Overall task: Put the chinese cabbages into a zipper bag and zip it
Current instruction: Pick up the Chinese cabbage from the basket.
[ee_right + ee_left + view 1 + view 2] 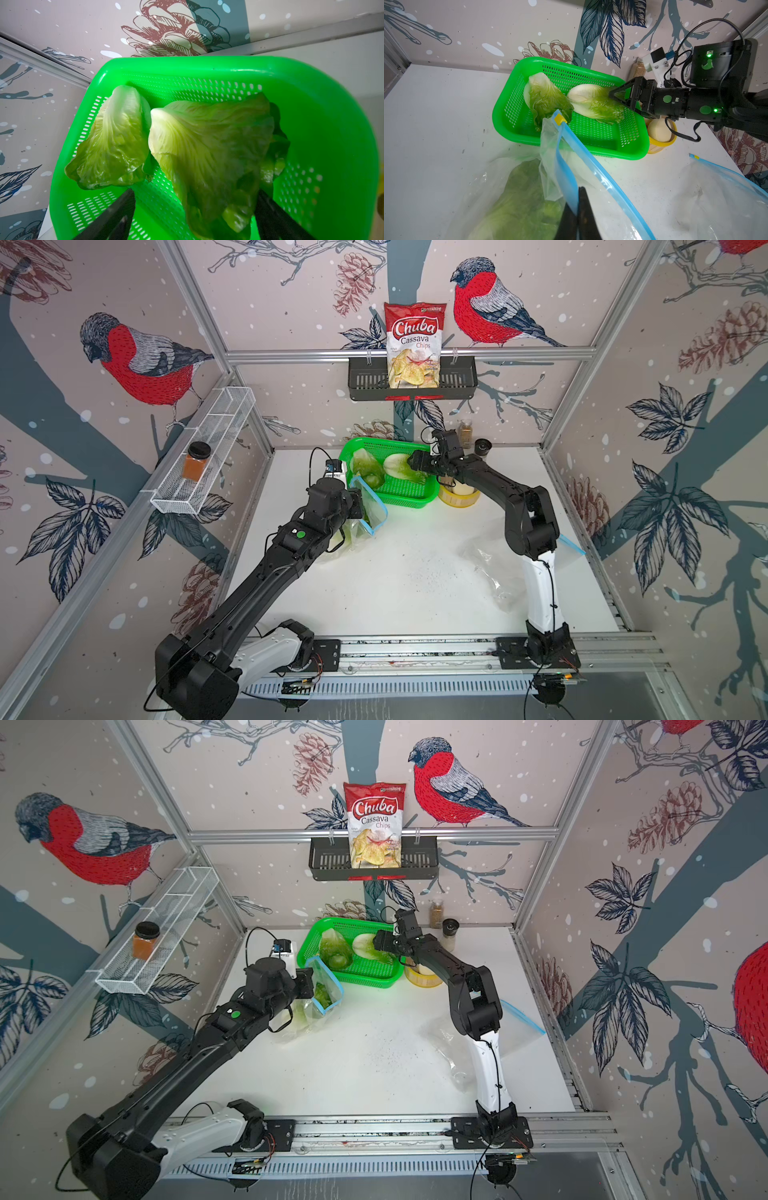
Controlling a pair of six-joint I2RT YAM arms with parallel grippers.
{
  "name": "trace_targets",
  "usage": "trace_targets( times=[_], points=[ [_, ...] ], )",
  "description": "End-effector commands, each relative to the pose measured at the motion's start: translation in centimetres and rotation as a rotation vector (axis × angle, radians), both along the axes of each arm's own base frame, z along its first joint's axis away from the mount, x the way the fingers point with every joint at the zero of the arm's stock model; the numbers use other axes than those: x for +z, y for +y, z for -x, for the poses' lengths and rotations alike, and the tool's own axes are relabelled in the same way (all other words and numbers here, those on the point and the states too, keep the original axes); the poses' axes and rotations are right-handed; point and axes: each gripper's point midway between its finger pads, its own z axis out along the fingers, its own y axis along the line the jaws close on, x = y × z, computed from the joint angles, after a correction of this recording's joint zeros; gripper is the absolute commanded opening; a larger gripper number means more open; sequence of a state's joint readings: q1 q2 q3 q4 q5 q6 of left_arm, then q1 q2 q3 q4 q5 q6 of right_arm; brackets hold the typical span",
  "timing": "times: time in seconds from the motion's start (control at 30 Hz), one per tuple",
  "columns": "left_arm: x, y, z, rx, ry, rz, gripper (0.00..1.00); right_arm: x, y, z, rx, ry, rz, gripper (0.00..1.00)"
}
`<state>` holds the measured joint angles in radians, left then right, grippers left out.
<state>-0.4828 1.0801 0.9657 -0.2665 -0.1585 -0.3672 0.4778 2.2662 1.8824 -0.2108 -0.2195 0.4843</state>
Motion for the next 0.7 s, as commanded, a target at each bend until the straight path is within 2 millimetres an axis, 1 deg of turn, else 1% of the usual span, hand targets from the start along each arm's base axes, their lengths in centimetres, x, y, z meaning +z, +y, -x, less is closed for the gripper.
trace_targets(
  times=[0.0, 0.07, 0.17, 0.27, 0.33, 0.47, 0.57, 0.6, 0.67],
  points=[
    [1.0, -0.3, -0.5, -0.005, -0.043, 0.020, 0.00, -3.4, -0.5, 0.6, -0.028, 0.120, 0.035, 0.89],
    [1.1, -0.3, -0.5, -0.009, -0.042, 0.022, 0.00, -3.9, 0.0, 0.5, -0.021, 0.131, 0.037, 0.89],
    [1.0, -0.2, -0.4, -0.006, -0.042, 0.019, 0.00, -4.1, 0.8, 0.5, -0.007, 0.128, 0.034, 0.89],
    [1.0, 0.0, -0.3, 0.000, -0.043, 0.018, 0.00, -4.3, 1.4, 0.5, 0.006, 0.144, 0.024, 0.86],
    [1.1, -0.1, -0.2, -0.004, -0.043, 0.018, 0.00, -3.8, 1.6, 0.7, 0.010, 0.147, 0.022, 0.83],
    [1.0, -0.1, -0.3, 0.000, -0.044, 0.018, 0.00, -1.8, 2.1, 0.8, 0.026, 0.078, -0.039, 0.74],
    [1.0, -0.2, -0.3, -0.008, -0.043, 0.022, 0.00, -2.0, 1.9, 0.3, 0.009, 0.064, -0.037, 0.72],
    [1.1, -0.3, -0.3, -0.009, -0.042, 0.024, 0.00, -2.1, 2.0, 0.2, 0.014, 0.062, -0.044, 0.73],
    [1.0, -0.2, -0.3, -0.008, -0.043, 0.023, 0.00, -2.2, 2.5, 0.0, 0.030, 0.057, -0.060, 0.70]
  ],
)
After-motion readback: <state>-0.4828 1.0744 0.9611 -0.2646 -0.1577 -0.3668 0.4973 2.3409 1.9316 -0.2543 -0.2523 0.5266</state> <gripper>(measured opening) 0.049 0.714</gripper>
